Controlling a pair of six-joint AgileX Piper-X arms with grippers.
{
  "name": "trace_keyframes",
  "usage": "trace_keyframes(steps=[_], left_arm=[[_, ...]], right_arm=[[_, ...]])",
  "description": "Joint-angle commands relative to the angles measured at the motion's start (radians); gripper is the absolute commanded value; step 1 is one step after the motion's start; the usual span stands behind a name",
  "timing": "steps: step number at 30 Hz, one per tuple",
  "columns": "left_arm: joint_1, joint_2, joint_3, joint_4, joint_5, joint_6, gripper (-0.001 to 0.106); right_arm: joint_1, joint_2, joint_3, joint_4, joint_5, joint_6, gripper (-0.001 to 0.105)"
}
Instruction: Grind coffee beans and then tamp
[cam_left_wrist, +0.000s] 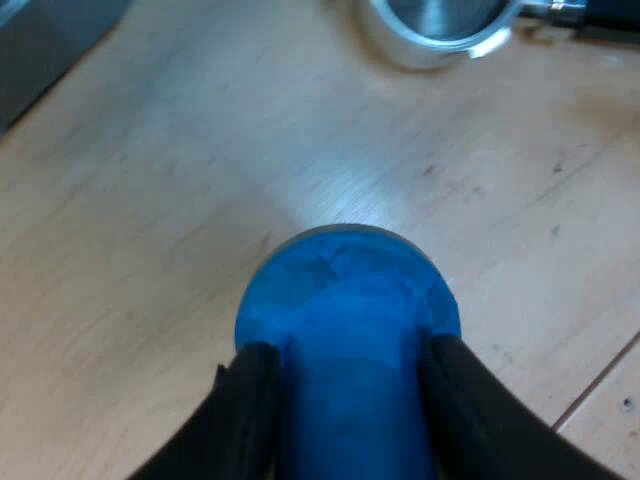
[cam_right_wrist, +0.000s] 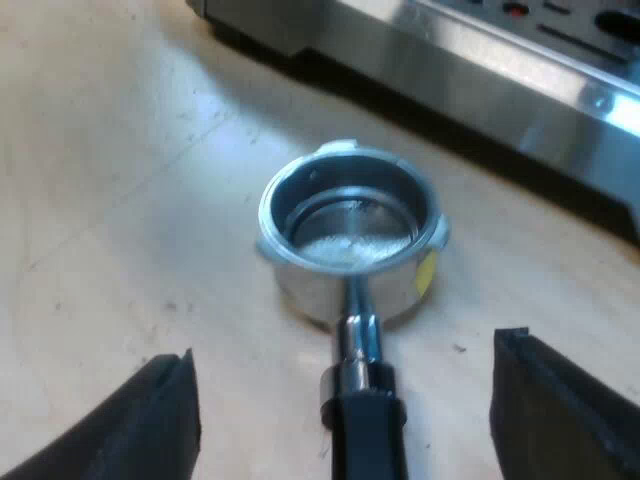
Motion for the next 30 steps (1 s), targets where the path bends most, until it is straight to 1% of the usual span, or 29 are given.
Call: trace_keyframes(steps=[1, 3, 5, 6, 8, 11, 14, 20, 24, 26, 28, 30], left_arm=[[-0.056, -0.002, -0.015, -0.066, 0.011, -0.029, 0.0], [-0.079, 0.005, -0.038, -0.087, 0.011, -0.036, 0.0], [-0.112, 0.039, -0.095, -0.102, 0.021, -0.038, 0.0], [-0.115, 0.051, -0.111, -0.102, 0.023, -0.038, 0.0], [-0.135, 0.103, -0.165, -0.102, 0.025, -0.038, 0.0], [-0.156, 0.171, -0.224, -0.102, 0.025, -0.038, 0.0], [-0.183, 0.228, -0.264, -0.102, 0.02, -0.033, 0.0], [-0.233, 0.316, -0.28, -0.102, -0.012, -0.03, 0.0], [-0.239, 0.363, -0.28, -0.102, -0.012, -0.033, 0.0], [-0.239, 0.393, -0.28, -0.104, -0.046, -0.046, 0.0], [-0.239, 0.411, -0.28, -0.105, -0.065, -0.046, 0.0], [-0.239, 0.429, -0.28, -0.106, -0.065, -0.046, 0.0]], right_arm=[[-0.006, -0.005, 0.007, -0.013, -0.001, 0.002, 0.063], [-0.006, -0.005, 0.006, -0.013, -0.001, 0.002, 0.063], [-0.006, -0.005, 0.006, -0.021, -0.001, 0.002, 0.063], [-0.006, -0.005, 0.006, -0.021, -0.001, 0.002, 0.063], [-0.006, -0.005, 0.006, -0.021, -0.001, 0.002, 0.063], [-0.006, -0.005, 0.006, -0.021, -0.001, 0.002, 0.063], [-0.006, -0.005, 0.006, -0.021, -0.001, 0.002, 0.063], [-0.006, -0.005, 0.006, -0.021, -0.001, 0.007, 0.063], [-0.006, -0.005, 0.006, -0.021, -0.001, 0.007, 0.063], [-0.006, -0.005, 0.006, -0.021, -0.001, 0.007, 0.063], [-0.006, -0.005, 0.006, -0.021, -0.001, 0.007, 0.063], [-0.006, -0.005, 0.006, -0.021, -0.001, 0.007, 0.063]])
